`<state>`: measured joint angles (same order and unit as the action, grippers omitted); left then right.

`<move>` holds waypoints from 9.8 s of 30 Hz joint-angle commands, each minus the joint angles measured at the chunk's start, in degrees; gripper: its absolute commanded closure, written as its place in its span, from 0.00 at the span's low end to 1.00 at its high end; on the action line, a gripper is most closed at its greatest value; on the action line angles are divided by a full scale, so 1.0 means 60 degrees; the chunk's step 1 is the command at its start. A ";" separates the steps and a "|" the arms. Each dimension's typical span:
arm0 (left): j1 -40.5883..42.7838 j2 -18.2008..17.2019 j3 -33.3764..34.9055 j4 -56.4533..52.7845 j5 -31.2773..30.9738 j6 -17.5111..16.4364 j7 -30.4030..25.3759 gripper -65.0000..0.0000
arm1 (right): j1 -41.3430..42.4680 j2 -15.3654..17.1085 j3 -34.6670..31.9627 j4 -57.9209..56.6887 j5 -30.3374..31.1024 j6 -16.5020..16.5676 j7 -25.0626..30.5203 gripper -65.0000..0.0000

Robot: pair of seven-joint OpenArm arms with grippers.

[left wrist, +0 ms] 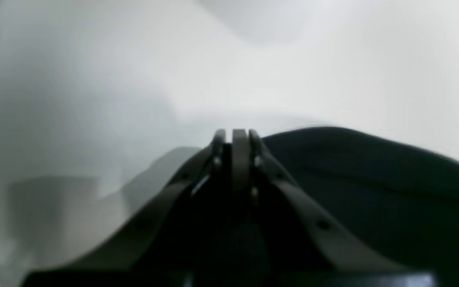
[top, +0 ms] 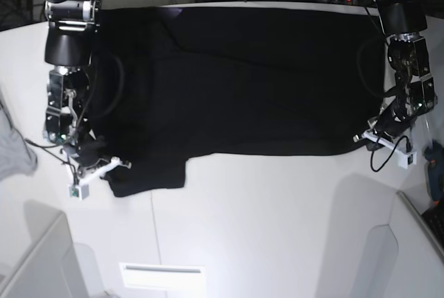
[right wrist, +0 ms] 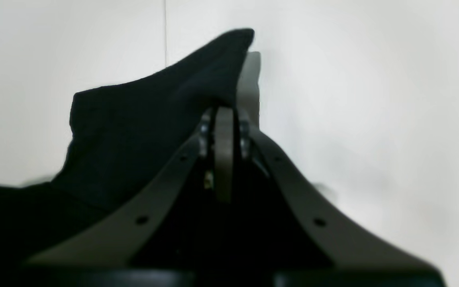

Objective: Fold the T-shirt properly
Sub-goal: 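Lift the hem with both grippers and fold it toward the collar, then lay the folded hem down along the collar edge with both grippers, then release the strip ends and reposition both grippers at the strip ends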

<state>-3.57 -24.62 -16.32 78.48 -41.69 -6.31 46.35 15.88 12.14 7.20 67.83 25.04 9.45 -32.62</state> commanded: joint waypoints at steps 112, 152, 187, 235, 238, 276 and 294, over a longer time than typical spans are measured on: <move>0.5453 -0.1662 -0.2636 0.4950 -0.2905 -0.1345 0.2524 1.00 | -0.7548 -0.0463 0.3774 0.7969 0.3512 0.0044 -0.1779 1.00; 0.5804 -0.1677 -0.2636 0.4920 -0.2832 -0.1345 0.3169 1.00 | -0.9452 -0.0448 0.4389 0.8057 0.4758 0.0058 -0.1750 1.00; 0.5804 -0.1252 -0.2021 0.4847 -0.1264 -0.1301 0.3125 1.00 | -0.9482 -0.0507 0.3906 0.6929 0.4670 -0.0015 -0.1721 1.00; 0.5306 0.1078 -0.3647 0.5052 0.1520 -0.2678 0.3111 1.00 | -0.5951 -0.0595 0.4155 0.4072 0.2047 0.1567 -0.1178 1.00; 0.5306 0.1063 -0.3662 0.5052 0.1520 -0.2678 0.3111 1.00 | -0.5892 -0.0668 0.4184 0.3969 0.2018 0.1582 -0.1164 1.00; 0.5292 0.0888 -0.5830 0.4774 0.1462 -0.5616 0.3096 1.00 | -0.8060 -0.2075 0.3965 0.7368 0.1461 0.1816 -0.0900 1.00; 0.4691 0.1459 -0.5742 0.2547 0.1476 -0.5616 0.3096 0.00 | -0.8119 -0.2075 0.3833 0.7339 0.1417 0.2285 -0.0973 1.00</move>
<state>24.43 -14.72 -50.37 92.95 -32.21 -39.51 65.36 -32.71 -0.64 29.98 111.09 32.75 22.59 -39.64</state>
